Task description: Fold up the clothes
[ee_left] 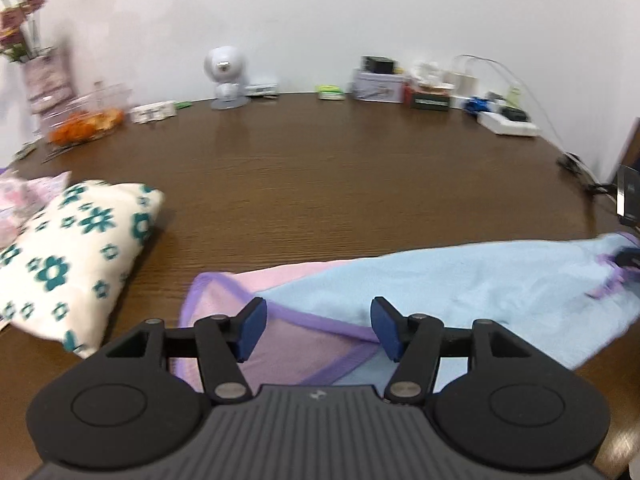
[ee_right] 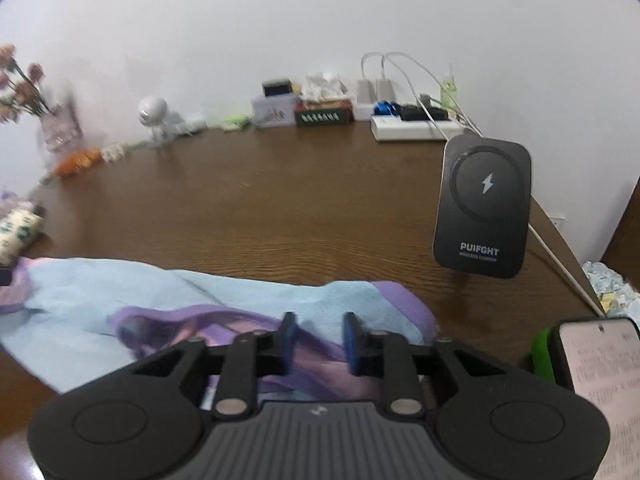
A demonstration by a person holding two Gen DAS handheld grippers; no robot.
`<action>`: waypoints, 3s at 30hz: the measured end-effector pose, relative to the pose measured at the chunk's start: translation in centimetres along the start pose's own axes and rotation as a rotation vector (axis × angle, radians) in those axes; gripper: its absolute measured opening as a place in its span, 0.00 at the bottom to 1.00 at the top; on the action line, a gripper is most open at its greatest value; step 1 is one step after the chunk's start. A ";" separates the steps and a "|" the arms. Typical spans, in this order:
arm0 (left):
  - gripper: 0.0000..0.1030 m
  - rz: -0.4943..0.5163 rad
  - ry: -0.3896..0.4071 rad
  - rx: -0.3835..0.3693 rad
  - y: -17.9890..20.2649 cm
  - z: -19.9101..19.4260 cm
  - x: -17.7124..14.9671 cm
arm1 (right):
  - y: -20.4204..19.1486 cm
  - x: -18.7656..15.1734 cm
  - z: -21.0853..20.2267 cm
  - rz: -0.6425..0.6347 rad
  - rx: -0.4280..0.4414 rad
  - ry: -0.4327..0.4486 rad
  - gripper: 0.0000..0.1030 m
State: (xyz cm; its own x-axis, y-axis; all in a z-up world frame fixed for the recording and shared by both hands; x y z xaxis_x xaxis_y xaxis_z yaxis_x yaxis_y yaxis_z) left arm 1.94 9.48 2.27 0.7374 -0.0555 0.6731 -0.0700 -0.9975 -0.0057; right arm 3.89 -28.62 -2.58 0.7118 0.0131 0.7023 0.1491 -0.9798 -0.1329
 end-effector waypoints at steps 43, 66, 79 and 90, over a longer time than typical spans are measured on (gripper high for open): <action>1.00 -0.069 0.039 0.066 5.0 3.0 -3.4 | -5.2 -1.4 2.7 -0.053 -0.099 -0.021 1.00; 1.00 -0.077 0.049 0.072 4.8 3.1 -3.2 | -5.1 -1.4 2.8 -0.053 -0.099 -0.020 1.00; 1.00 -0.091 0.056 0.052 4.5 3.0 -3.0 | -5.1 -1.4 2.9 -0.054 -0.101 -0.018 1.00; 1.00 -0.103 0.062 0.037 4.3 2.9 -3.0 | -5.1 -1.3 2.9 -0.054 -0.102 -0.018 1.00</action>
State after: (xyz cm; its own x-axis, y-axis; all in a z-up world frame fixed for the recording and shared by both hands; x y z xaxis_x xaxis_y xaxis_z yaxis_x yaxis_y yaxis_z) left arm 1.40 5.24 -1.94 0.6963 0.0493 0.7161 0.0299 -0.9988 0.0396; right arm 4.14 -23.10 -4.86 0.7166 0.0694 0.6941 0.1179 -0.9928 -0.0224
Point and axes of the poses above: each gripper's, at about its wrist camera, not at the fingertips, and z roughly the way its jaws point, y to its right, x to its top, the point moved 5 cm from there along z, roughly the way its jaws point, and after that the axes turned 7 degrees about -y, right-handed, at the moved point
